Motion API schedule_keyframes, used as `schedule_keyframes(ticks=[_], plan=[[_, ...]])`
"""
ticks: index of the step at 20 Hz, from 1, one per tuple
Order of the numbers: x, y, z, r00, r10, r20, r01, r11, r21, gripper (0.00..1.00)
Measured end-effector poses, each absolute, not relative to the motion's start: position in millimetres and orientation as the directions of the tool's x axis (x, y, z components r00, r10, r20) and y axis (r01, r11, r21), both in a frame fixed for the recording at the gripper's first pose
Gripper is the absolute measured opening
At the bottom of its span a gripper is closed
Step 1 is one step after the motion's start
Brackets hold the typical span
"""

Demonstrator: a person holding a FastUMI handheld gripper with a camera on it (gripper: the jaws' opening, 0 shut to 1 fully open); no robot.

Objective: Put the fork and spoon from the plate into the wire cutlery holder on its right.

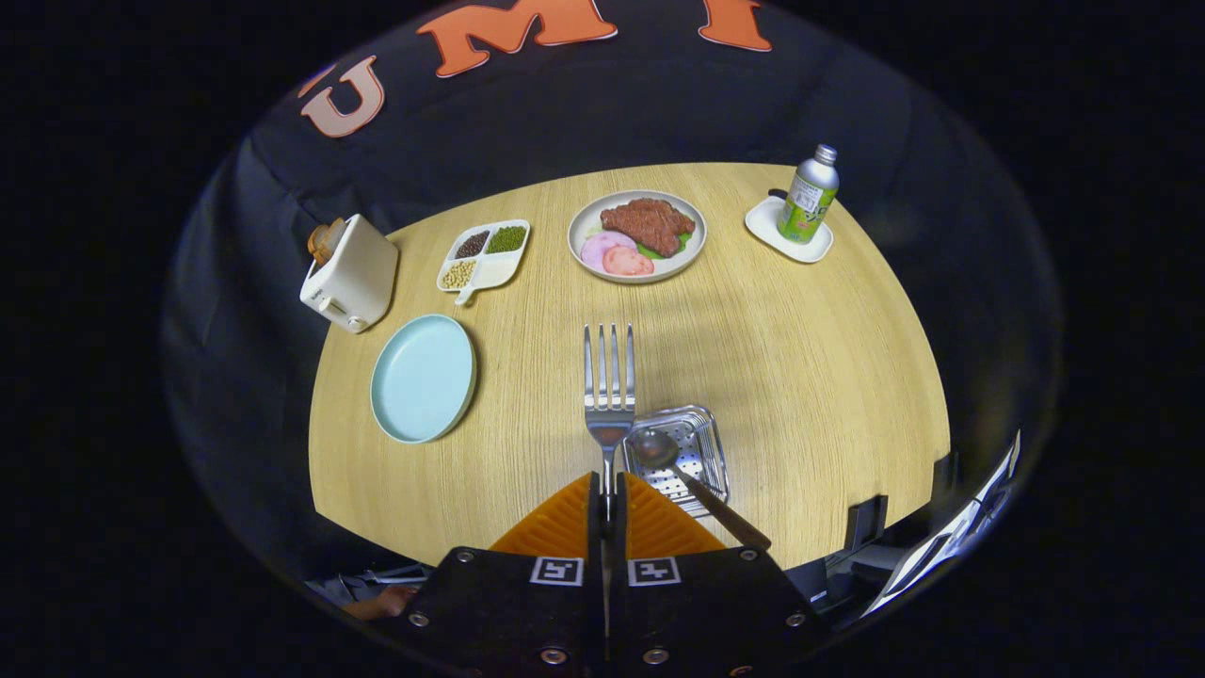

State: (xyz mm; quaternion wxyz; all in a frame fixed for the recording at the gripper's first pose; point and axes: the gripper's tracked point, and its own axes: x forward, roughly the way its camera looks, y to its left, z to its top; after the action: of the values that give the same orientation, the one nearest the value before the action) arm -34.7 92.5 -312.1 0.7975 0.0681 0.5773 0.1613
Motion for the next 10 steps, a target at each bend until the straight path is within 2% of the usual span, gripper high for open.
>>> schedule_keyframes(ticks=[10], plan=[[-69.1,73.2,-361.5,0.104,0.307,-0.946,-0.203,0.938,0.282,0.03]])
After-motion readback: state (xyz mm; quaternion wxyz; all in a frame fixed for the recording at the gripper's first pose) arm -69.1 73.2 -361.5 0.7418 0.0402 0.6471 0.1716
